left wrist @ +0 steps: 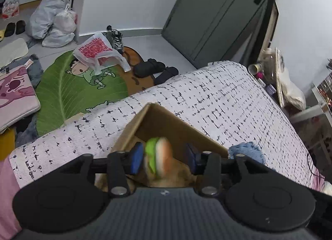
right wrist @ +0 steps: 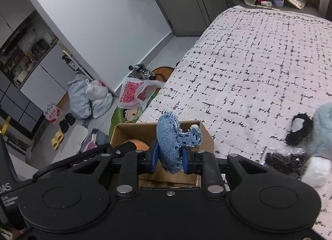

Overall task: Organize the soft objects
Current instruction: 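Carry both plushes to the cardboard box and release them inside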

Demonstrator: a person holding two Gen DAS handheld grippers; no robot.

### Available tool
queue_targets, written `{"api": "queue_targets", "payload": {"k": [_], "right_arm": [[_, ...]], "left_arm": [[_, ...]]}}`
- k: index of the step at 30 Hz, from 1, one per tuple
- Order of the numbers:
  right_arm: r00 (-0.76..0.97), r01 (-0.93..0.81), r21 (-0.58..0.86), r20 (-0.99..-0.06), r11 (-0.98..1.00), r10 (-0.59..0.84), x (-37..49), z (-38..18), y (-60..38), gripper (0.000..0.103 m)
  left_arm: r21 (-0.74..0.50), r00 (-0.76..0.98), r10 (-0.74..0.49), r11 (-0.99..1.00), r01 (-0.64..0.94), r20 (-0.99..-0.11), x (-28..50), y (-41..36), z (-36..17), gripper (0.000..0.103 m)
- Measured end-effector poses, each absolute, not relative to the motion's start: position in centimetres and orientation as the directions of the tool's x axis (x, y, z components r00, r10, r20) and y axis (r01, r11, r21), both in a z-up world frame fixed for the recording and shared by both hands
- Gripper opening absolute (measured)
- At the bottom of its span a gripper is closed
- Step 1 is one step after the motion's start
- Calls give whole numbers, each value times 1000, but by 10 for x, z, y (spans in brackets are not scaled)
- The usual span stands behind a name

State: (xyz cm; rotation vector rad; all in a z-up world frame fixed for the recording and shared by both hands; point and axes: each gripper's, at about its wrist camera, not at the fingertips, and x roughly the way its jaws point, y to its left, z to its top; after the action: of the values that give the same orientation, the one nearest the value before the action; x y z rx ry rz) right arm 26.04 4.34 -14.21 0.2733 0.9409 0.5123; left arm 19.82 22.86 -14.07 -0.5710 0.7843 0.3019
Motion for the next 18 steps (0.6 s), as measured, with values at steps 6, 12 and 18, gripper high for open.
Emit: {"api": "queue_targets", "payload": {"k": [6,12,18], "right_arm": [[470,-303,444,-701,843,537,266,-146,53,27],[470,-276,443,-712,853,522,267,-145,44,47],[476,-268,449,-707,852,522,256,-138,29,58]], "left_arm": [[-368,682,54,809,-458,-729,197,230,-142,53],[-374,678,48,804,-462,-734,194,231,-141,55],[-370,675,46,808,-459,-737,191,224,-139,73]]}}
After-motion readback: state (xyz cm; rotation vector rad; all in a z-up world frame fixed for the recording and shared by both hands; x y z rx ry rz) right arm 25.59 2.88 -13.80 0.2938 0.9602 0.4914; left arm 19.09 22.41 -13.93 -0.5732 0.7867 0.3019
